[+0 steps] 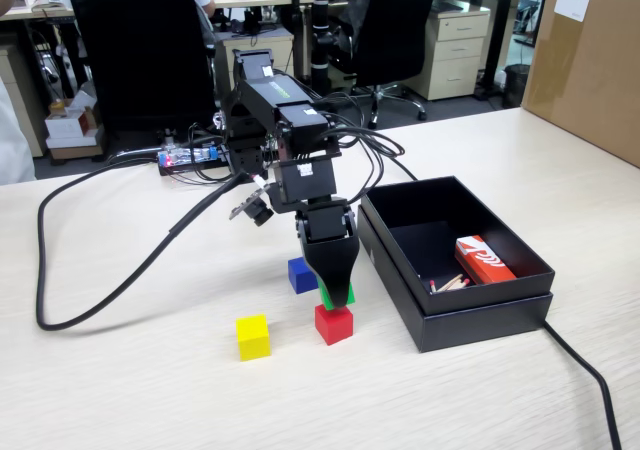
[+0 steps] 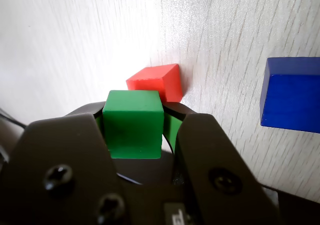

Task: Put the green cube on top of the red cube

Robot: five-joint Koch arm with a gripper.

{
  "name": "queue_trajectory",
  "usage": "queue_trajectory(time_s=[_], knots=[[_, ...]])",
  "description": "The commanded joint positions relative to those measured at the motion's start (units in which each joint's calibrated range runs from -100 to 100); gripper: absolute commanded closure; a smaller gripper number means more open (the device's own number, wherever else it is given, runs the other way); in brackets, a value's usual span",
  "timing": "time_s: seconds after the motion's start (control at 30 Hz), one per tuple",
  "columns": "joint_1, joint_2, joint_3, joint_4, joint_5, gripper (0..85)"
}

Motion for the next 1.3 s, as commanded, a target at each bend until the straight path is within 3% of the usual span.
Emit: queue_trajectory(time_s=[0.0, 0.07, 0.1, 0.27, 0.4, 0.57, 0.8, 0.97, 1.03, 1.27], knots=[[0.1, -1.65, 4.94, -0.11, 0.05, 84.3], [0.1, -1.65, 4.94, -0.11, 0.05, 83.8], [0.15, -1.53, 4.49, -0.29, 0.0, 74.1], [0.2, -1.42, 4.31, -0.29, 0.0, 73.8], [0.29, -1.42, 3.49, -0.29, 0.0, 62.8], [0.29, -1.42, 3.13, -0.29, 0.0, 62.1], [0.29, -2.33, 1.05, -0.37, -0.05, 49.3], [0.29, -3.48, -0.22, -0.37, -0.05, 48.4], [0.29, -4.74, -0.59, -1.15, -0.05, 42.4], [0.54, -12.66, -1.04, -1.84, -0.1, 41.4]])
